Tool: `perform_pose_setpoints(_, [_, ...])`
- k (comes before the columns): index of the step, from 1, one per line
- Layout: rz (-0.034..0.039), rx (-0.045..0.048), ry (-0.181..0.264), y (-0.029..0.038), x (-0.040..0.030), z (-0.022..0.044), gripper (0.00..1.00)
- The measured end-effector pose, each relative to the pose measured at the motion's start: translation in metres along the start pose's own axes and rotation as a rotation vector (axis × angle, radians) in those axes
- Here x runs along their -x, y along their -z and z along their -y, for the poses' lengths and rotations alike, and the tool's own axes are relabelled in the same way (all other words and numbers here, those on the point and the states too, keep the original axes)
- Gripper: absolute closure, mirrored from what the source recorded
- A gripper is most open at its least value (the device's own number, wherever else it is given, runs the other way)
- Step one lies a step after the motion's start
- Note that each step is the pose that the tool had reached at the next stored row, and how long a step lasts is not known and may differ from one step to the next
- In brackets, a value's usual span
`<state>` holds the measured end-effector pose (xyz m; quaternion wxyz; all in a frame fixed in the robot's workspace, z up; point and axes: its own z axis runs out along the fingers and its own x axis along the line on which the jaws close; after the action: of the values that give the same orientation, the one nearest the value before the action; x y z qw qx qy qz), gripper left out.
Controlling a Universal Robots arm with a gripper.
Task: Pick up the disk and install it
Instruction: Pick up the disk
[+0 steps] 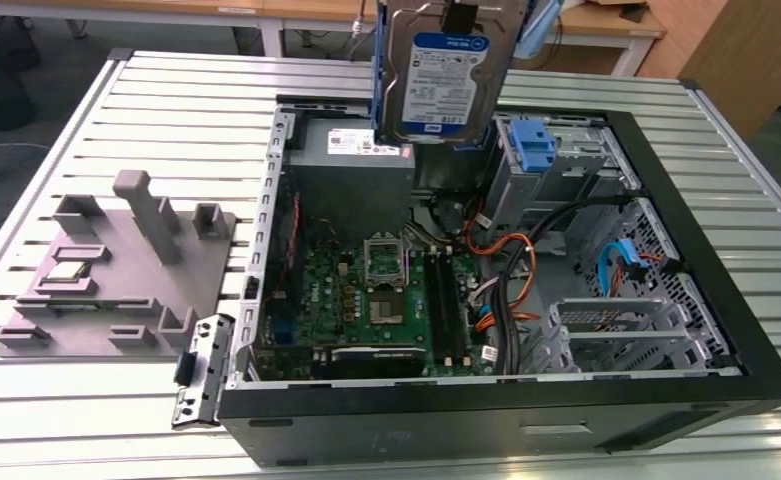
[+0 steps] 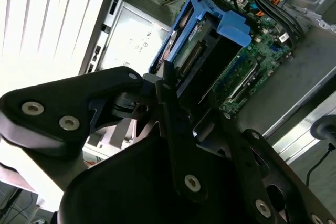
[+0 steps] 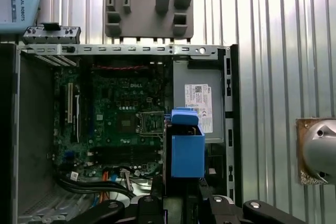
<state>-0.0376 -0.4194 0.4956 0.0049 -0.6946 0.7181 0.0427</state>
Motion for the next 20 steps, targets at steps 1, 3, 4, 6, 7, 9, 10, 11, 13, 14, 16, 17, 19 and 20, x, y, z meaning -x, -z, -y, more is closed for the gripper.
perform_pose_setpoints(1, [0.0001, 0.0, 0.0, 0.0001, -0.0032, 0.0005, 0.65])
perform_pose_setpoints(3, [0.0002, -0.0001, 0.0, 0.0004, -0.0097, 0.0016, 0.65])
perform_pose_setpoints(4, [0.0001, 0.0, 0.0, 0.0007, -0.0127, 0.0022, 0.65])
perform_pose_setpoints(6, [0.0002, -0.0001, 0.0, 0.0009, -0.019, 0.0033, 0.65])
perform_pose_setpoints(7, [0.0003, -0.0001, 0.0, 0.0011, -0.0222, 0.0038, 0.65])
perform_pose_setpoints(9, [0.0002, -0.0001, 0.0, 0.0015, -0.0284, 0.0048, 0.65])
perform_pose_setpoints(10, [0.0002, 0.0, 0.0, 0.0016, -0.0314, 0.0053, 0.65])
perform_pose_setpoints(11, [0.0002, 0.0, 0.0, 0.0018, -0.0344, 0.0057, 0.65])
perform_pose_setpoints(13, [0.0002, 0.0, 0.0, 0.0021, -0.0403, 0.0066, 0.65])
perform_pose_setpoints(14, [0.0002, -0.0001, 0.0, 0.0023, -0.0433, 0.007, 0.65])
perform_pose_setpoints(16, [0.0001, 0.0, 0.0, 0.0027, -0.0495, 0.0079, 0.65])
perform_pose_setpoints(17, [0.0001, 0.0, 0.0, 0.0029, -0.0525, 0.0083, 0.65])
perform_pose_setpoints(19, [0.0002, -0.0001, 0.0, 0.0032, -0.0584, 0.0091, 0.65])
perform_pose_setpoints(20, [0.0002, -0.0001, 0.0, 0.0038, -0.0688, 0.0104, 0.65])
